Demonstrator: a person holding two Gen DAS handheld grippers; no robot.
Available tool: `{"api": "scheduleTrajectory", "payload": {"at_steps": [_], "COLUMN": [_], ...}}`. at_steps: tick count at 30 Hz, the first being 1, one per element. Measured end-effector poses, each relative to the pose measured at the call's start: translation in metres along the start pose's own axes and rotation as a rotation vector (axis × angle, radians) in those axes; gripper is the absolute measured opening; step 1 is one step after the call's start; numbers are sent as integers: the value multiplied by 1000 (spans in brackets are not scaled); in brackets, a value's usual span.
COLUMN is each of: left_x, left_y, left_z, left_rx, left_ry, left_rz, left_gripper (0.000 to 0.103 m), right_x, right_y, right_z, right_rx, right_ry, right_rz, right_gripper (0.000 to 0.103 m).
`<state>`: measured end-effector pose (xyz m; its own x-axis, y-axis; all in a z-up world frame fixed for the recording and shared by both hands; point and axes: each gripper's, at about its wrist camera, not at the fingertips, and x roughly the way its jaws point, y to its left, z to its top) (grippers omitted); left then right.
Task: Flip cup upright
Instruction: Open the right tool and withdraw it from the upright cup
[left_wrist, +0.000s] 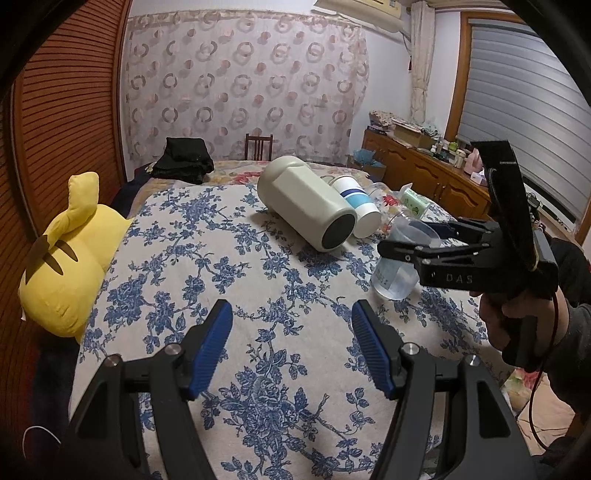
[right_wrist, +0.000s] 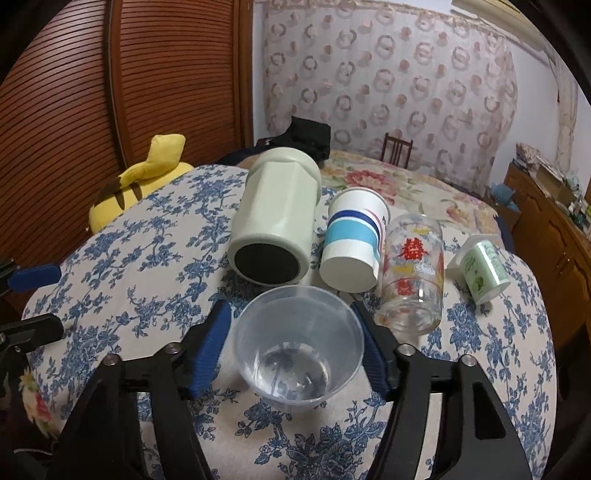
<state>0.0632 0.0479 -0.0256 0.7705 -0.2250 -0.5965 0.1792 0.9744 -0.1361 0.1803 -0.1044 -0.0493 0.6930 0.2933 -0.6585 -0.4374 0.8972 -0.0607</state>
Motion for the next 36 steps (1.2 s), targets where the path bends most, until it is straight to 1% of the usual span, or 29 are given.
{"api": "scheduleTrajectory", "payload": {"at_steps": [6, 10, 13, 19, 20, 23, 28, 36], "left_x": [-4, -5, -7, -17, -18, -22, -28, -28], "left_y": [-10, -19, -29, -47, -50, -56, -63, -65], "left_z": [7, 12, 15, 17, 16, 13, 8, 5], "left_rx": [8, 4, 10, 17, 15, 18, 20, 20], "left_ry": [-37, -70, -104, -176, -185, -198, -210, -209], "left_rz": [18, 50, 80, 143, 147, 163, 176, 182], "left_gripper": [66, 66, 66, 66, 66, 66, 66, 67], "right_x": [-16, -35, -55, -105, -115, -132, -144, -146], "right_y": [-4, -8, -15, -31, -34, -37, -43, -44], "right_z": [-8, -15, -24, -46, -51, -60, -72, -76], "right_rx": [34, 63, 103, 189, 207, 237, 274, 283], "right_ry": [-8, -39, -83, -224, -256, -309, -344, -356], "right_rz": [25, 22, -4, -93, -109, -133, -146, -156], "right_gripper": [76, 78, 79, 80, 80, 80, 80, 80]}}
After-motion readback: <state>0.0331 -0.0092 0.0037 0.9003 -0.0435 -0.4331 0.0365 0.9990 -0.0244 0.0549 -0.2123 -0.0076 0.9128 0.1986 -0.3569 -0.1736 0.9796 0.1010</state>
